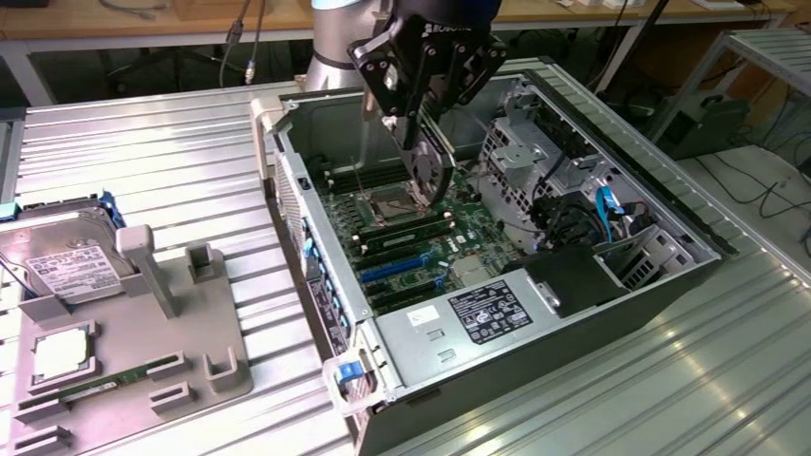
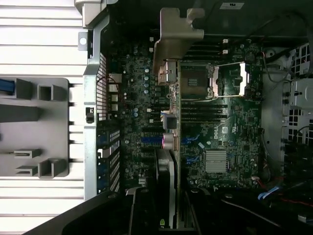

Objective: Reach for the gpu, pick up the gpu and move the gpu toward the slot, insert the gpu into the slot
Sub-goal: 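Pick up the gpu and move the gpu toward the slot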

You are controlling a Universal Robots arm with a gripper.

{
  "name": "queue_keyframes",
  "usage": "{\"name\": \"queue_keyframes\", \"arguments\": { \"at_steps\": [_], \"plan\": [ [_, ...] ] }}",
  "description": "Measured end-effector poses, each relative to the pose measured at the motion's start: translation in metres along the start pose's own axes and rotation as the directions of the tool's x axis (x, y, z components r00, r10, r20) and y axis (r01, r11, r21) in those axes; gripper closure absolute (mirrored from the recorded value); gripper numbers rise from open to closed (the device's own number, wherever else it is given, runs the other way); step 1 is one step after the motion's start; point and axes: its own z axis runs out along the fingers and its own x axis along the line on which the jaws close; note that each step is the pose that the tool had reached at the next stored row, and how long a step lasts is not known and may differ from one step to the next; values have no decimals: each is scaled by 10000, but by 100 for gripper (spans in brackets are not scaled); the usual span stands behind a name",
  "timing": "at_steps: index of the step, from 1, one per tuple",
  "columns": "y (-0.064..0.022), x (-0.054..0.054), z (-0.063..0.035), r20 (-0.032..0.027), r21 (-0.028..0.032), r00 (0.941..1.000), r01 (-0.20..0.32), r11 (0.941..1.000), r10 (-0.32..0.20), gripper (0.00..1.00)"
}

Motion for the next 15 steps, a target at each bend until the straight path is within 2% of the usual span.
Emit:
{"name": "queue_keyframes", "arguments": {
  "at_steps": [4, 12, 15],
  "plan": [
    [0, -72, 1, -3, 1, 10000, 51, 10000, -51, 72],
    [-2, -214, 4, -27, -9, 9972, 744, 9972, -744, 72],
    [-3, -275, 6, -27, -10, 9969, 782, 9969, -782, 72]
  ]
}}
